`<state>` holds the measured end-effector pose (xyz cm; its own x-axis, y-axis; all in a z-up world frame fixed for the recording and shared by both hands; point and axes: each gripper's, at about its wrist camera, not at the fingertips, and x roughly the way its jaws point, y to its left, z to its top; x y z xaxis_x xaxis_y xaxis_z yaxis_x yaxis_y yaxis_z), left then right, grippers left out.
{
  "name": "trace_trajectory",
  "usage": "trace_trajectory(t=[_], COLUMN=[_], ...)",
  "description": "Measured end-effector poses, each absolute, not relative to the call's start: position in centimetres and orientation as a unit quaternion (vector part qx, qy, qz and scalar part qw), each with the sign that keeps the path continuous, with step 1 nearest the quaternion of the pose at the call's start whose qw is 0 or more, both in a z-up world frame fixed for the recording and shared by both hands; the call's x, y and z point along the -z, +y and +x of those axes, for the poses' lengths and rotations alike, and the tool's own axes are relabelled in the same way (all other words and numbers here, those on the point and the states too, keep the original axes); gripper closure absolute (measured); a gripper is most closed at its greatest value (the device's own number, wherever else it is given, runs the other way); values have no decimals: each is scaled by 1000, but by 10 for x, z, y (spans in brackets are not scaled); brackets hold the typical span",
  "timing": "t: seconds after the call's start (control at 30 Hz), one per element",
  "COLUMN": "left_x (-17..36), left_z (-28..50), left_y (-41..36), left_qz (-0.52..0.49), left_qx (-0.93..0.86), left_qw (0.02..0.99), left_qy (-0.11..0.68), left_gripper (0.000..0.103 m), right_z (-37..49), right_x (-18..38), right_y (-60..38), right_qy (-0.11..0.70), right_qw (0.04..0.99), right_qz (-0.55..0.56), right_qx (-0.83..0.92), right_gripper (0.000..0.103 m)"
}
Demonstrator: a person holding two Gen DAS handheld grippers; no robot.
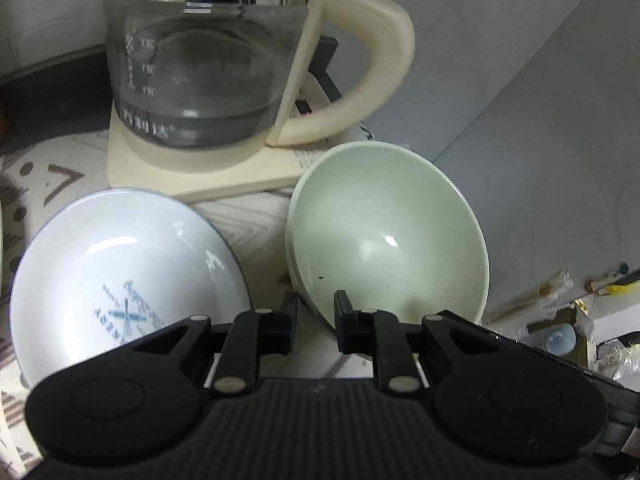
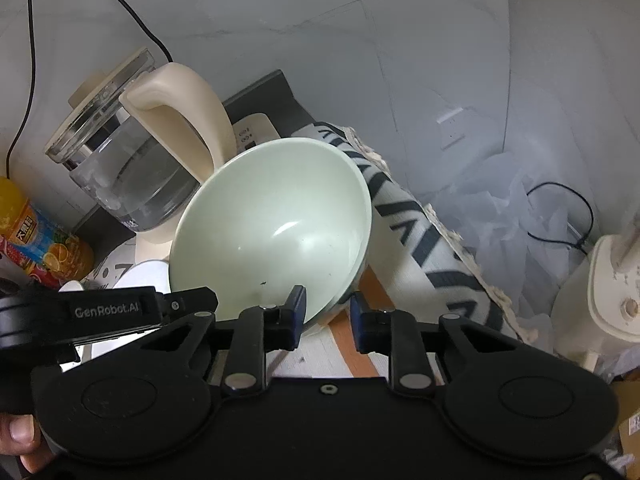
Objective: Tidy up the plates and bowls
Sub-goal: 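Carry the small green bowl onto the nested bowls, open both grippers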
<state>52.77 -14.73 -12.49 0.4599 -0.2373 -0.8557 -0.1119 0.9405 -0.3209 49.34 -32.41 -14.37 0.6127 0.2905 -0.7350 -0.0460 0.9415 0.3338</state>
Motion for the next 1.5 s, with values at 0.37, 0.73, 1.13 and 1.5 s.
trace_trajectory(t=[0.37,0.73,1.13,1.5], left_x=[106,65,25,15], left_z=[501,459,411,370], left_y=[-150,-140,-115,-93], left_qz=[-154,-163,-165,-172], left_qx=[54,65,59,52], left_qw=[841,860,873,872], left_qy=[515,479,455,456], left_gripper=[86,86,86,86], right_z=[456,408,362,323], right_x=[132,98,70,62], right_y=[-325,-317,-296,-275], right_qy=[405,356,327,325], right_qw=[899,921,930,930], right_qz=[138,130,133,127], right_qx=[-91,-89,-105,-115], right_gripper=[80,80,80,80])
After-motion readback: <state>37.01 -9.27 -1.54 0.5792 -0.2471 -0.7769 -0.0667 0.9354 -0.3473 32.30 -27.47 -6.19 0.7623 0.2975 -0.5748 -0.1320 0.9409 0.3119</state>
